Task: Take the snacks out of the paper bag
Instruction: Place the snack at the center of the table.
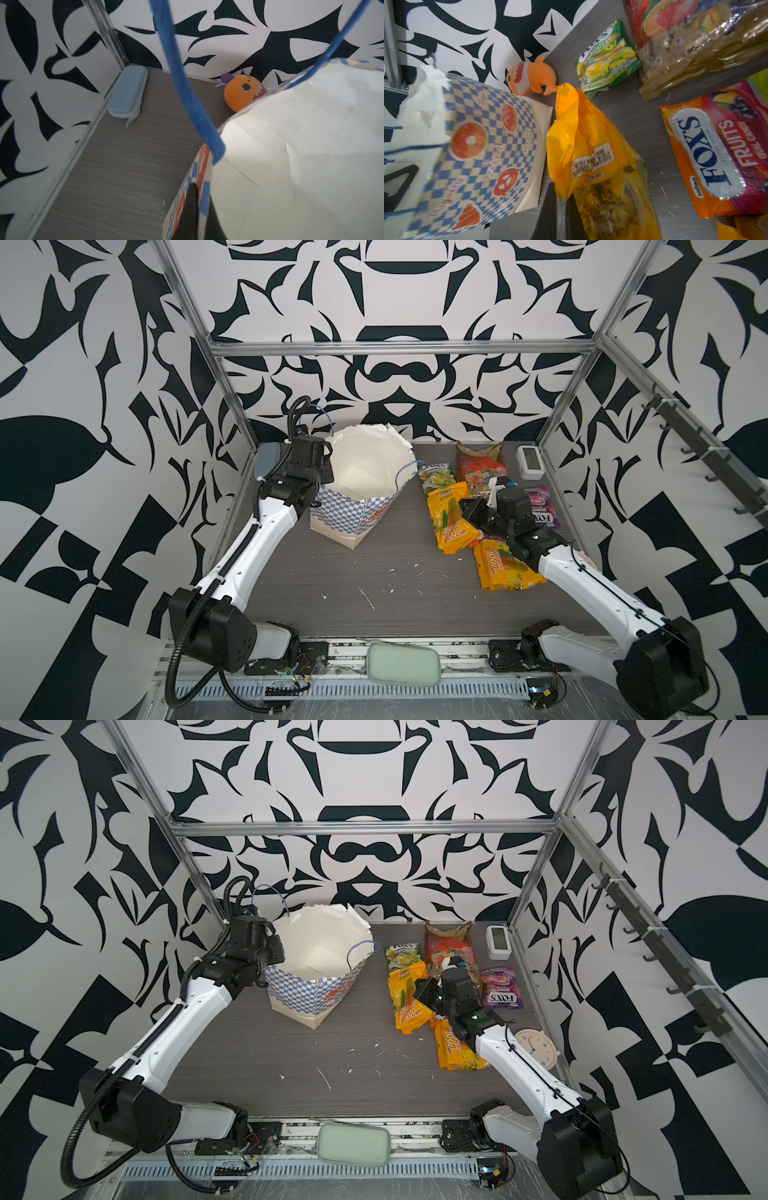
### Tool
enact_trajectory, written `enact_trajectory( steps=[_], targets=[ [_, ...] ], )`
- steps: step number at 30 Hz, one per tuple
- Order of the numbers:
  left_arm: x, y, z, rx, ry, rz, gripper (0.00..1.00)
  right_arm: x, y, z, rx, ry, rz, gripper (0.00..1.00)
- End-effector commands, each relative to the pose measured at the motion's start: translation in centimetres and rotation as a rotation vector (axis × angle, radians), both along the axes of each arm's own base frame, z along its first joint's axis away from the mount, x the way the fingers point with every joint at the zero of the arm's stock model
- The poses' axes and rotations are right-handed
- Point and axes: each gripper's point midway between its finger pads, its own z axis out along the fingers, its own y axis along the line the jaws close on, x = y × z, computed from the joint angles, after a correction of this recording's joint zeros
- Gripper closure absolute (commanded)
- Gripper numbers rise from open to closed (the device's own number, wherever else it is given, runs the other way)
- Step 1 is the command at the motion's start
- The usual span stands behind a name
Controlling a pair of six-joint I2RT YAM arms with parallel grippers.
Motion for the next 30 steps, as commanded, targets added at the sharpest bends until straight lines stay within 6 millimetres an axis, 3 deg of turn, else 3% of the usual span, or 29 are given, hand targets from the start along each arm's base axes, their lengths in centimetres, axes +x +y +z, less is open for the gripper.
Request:
enact_trajectory(
  steps=[1,2,4,10,22,30],
  targets=[
    [-1.7,0.0,-0.8,-0.159,0.021,0.067,1.00,1.4,0.0,4.3,0.056,-0.152,-0.029,1.00],
    [-2.4,0.4,0.1,-0.187,-0.011,0.088,1.00,1.4,-0.1,4.0,0.047,-0.150,-0.030,1.00],
    [-2.8,0.5,0.2,-0.234,-0.043,0.104,1.00,1.4,0.0,3.2,0.044,-0.137,-0.029,1.00],
    [-4.5,1.6,-0.5,-0.262,-0.036,0.166,1.00,1.4,0.1,1.2,0.045,-0.104,-0.023,1.00],
    [-5.1,0.0,-1.8,-0.368,0.001,0.121,0.97,1.7,0.1,-2.4,0.028,-0.054,-0.030,1.00],
    [-5.1,-0.3,0.1,-0.374,-0.062,0.100,0.56,2.5,0.3,-3.8,0.020,-0.030,-0.041,1.00]
  ],
)
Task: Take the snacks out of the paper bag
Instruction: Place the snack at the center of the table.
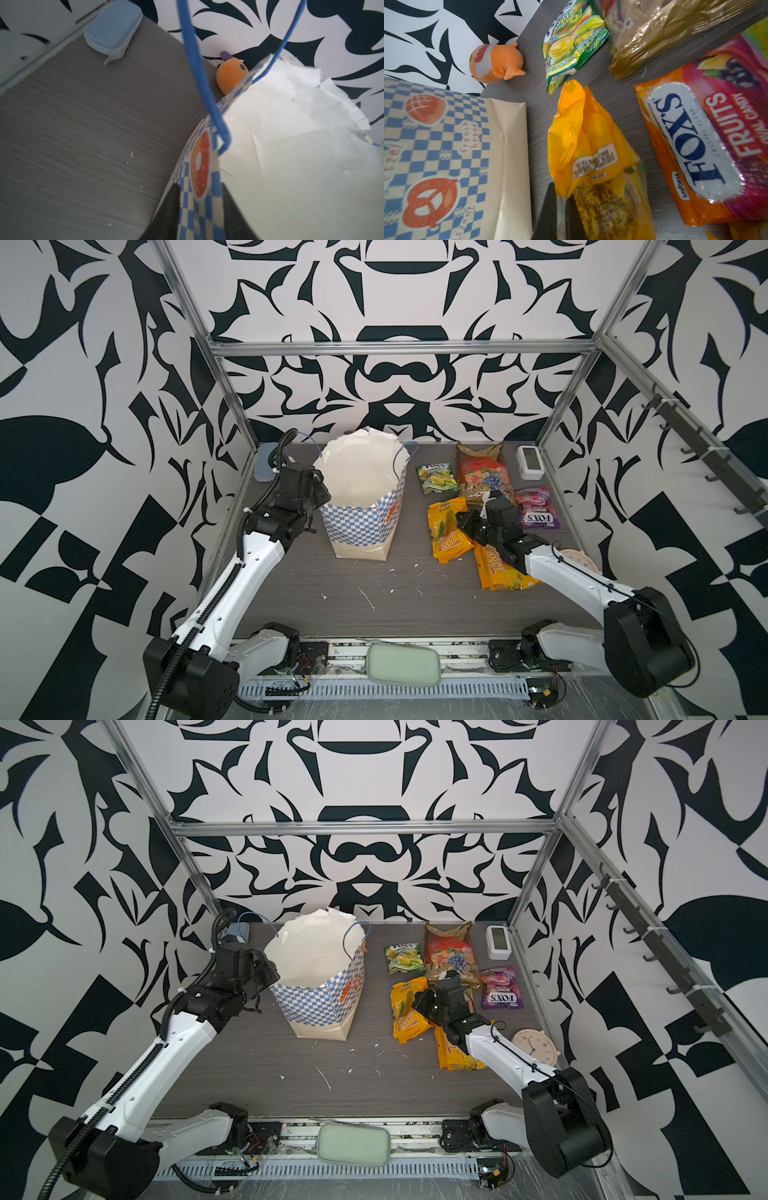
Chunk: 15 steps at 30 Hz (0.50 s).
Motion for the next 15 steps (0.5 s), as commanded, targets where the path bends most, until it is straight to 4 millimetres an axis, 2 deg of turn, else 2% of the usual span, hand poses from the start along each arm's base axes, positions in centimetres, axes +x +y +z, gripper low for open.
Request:
enact_trajectory(
  steps=[1,3,5,9,12,14,15],
  targets=[
    [-0.2,0.0,1.8,-0.017,-0.061,0.004,0.53,1.7,0.3,2.5,0.033,-0.099,-0.017,1.00],
    [-0.3,0.1,2.5,-0.022,-0.079,0.002,0.41,1.6,0.2,2.1,0.024,-0.082,-0.017,1.00],
    [-0.3,-0.4,3.4,-0.028,-0.104,-0.027,0.35,1.5,0.2,1.8,0.019,-0.065,-0.016,1.00],
    [-0.9,-0.7,6.0,0.033,-0.171,-0.075,0.31,1.0,0.0,1.0,-0.011,-0.039,-0.004,1.00],
    [-2.0,0.4,9.1,0.121,-0.285,-0.083,0.28,0.7,-0.4,0.3,-0.058,-0.011,-0.001,1.00],
    [-2.9,1.7,10.7,0.211,-0.368,-0.068,0.18,0.7,-0.4,-0.2,-0.084,0.010,0.015,1.00],
    [-3.4,2.5,11.4,0.266,-0.411,-0.048,0.11,0.6,-0.5,-0.4,-0.102,0.029,0.019,1.00]
  ],
)
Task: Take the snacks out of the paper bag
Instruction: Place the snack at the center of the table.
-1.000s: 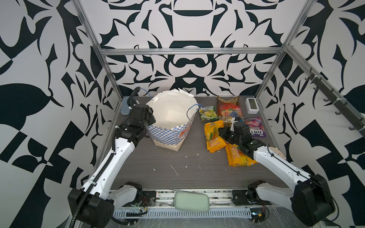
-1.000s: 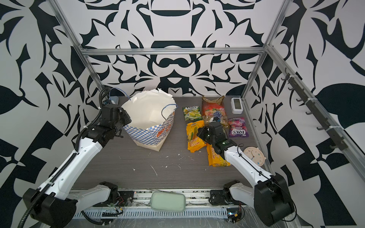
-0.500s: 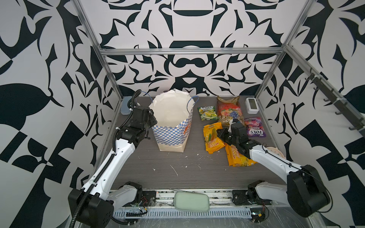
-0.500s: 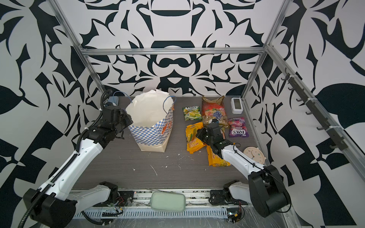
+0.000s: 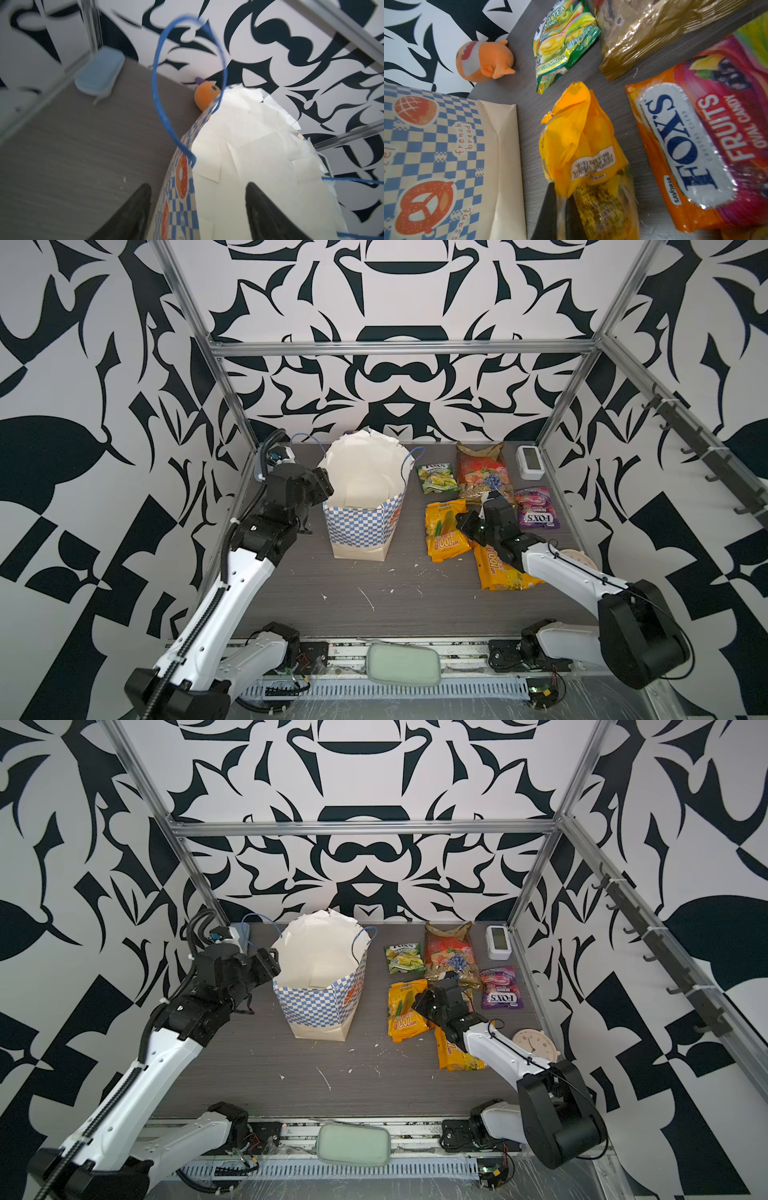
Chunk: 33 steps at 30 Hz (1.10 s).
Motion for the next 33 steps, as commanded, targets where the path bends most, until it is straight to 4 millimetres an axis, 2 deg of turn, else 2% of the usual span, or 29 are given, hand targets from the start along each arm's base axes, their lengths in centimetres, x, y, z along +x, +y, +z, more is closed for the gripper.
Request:
enact_trajectory(
  steps=[1,3,5,9,10,13,15,17,18,20,24,26,30,33],
  targets=[
    [-1.4,2.7,4.2,0.174,-0.199,0.064,0.09,0.9,0.0,0.9,-0.051,-0.007,0.024,1.00],
    [-1.4,3.6,4.1,0.256,-0.213,0.086,0.05,0.9,0.0,0.3,-0.071,0.014,0.030,1.00],
    [-0.9,4.5,2.9,0.315,-0.194,0.115,0.03,1.0,-0.1,0.0,-0.095,0.025,0.034,0.98],
    [0.4,7.6,-0.5,0.346,-0.139,0.228,0.00,1.2,-0.6,0.2,-0.141,0.008,0.032,0.84],
    [0.4,9.2,-1.2,0.327,-0.125,0.290,0.00,1.3,-0.8,0.4,-0.153,0.004,0.029,0.80],
    [-0.3,13.1,-3.2,0.252,-0.133,0.428,0.00,1.5,-0.9,0.9,-0.182,-0.012,0.041,0.66],
    [-1.6,15.6,-4.4,0.193,-0.130,0.539,0.00,1.7,-0.8,1.5,-0.190,-0.027,0.053,0.57],
    [-2.5,17.1,-5.5,0.151,-0.136,0.604,0.00,1.8,-0.8,2.1,-0.196,-0.047,0.059,0.48],
    [-2.6,17.4,-6.1,0.134,-0.140,0.613,0.00,1.9,-0.8,2.5,-0.198,-0.059,0.061,0.41],
    [-2.5,17.5,-7.7,0.117,-0.126,0.620,0.00,2.1,-0.7,3.3,-0.199,-0.097,0.074,0.37],
    [-0.9,16.7,-11.3,0.078,-0.055,0.569,0.00,2.4,-0.7,5.3,-0.216,-0.141,0.081,0.33],
    [0.1,16.1,-12.5,0.063,-0.036,0.533,0.00,2.3,-1.1,6.1,-0.233,-0.151,0.071,0.32],
    [1.3,15.6,-13.4,0.109,-0.022,0.481,0.00,1.8,-2.8,8.5,-0.311,-0.235,0.033,0.29],
    [2.0,15.5,-14.3,0.165,0.008,0.455,0.00,1.4,-5.4,10.6,-0.430,-0.358,-0.036,0.24]
  ],
)
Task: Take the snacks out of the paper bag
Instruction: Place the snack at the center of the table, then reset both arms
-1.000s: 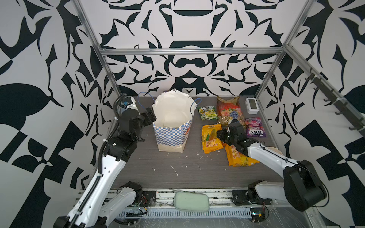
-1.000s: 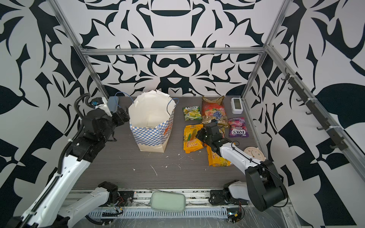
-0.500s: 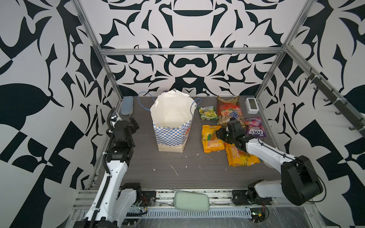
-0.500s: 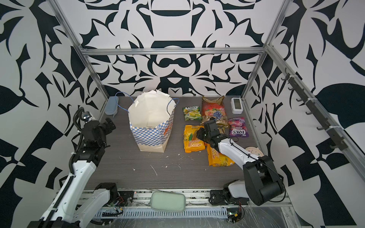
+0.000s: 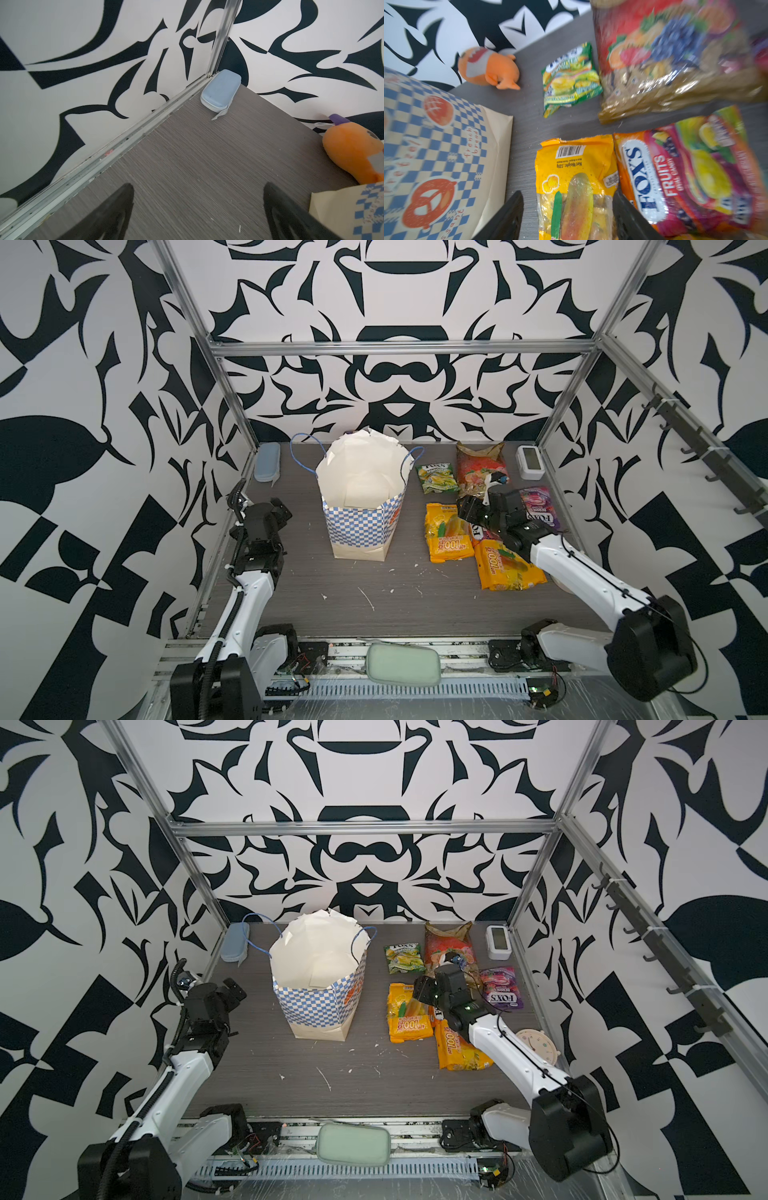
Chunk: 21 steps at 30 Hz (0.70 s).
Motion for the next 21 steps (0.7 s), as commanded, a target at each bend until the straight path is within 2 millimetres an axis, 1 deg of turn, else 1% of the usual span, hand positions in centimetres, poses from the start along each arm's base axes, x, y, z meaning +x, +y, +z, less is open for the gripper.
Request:
enact_trajectory(
  steps=[1,3,4,5,9,11,14,19,20,21],
  targets=[
    [1.2,-0.4,0.4,0.039,-0.024,-0.043,0.00,0.0,-3.7,3.2,-0.173,-0.202,-0.106,0.21],
    [1.4,-0.4,-0.3,0.050,-0.007,-0.049,0.00,-0.3,-5.5,3.5,-0.241,-0.296,-0.174,0.17],
    [1.7,-0.6,-0.5,0.066,-0.013,-0.066,0.00,-0.4,-6.3,3.5,-0.304,-0.332,-0.194,0.15],
    [1.8,-0.7,-0.7,0.081,-0.014,-0.080,0.00,-0.4,-6.8,3.6,-0.346,-0.355,-0.208,0.14],
    [1.9,-0.9,-1.9,0.123,-0.004,-0.100,0.00,-0.4,-10.2,3.0,-0.593,-0.308,-0.327,0.11],
    [2.0,-1.0,-2.4,0.148,-0.009,-0.107,0.00,-0.3,-11.2,2.3,-0.662,-0.284,-0.352,0.11],
    [2.4,-1.6,-3.2,0.150,-0.024,-0.138,0.01,0.0,-11.9,0.4,-0.655,-0.276,-0.358,0.10],
    [3.4,-2.5,-4.3,0.176,-0.032,-0.200,0.01,-0.3,-13.6,-3.0,-0.577,-0.228,-0.399,0.10],
    [3.5,-2.7,-4.4,0.176,-0.037,-0.210,0.00,-0.3,-13.9,-3.4,-0.570,-0.215,-0.400,0.10],
    [3.7,-2.9,-5.0,0.177,-0.025,-0.225,0.01,-0.3,-14.1,-4.0,-0.567,-0.196,-0.391,0.10]
  ],
)
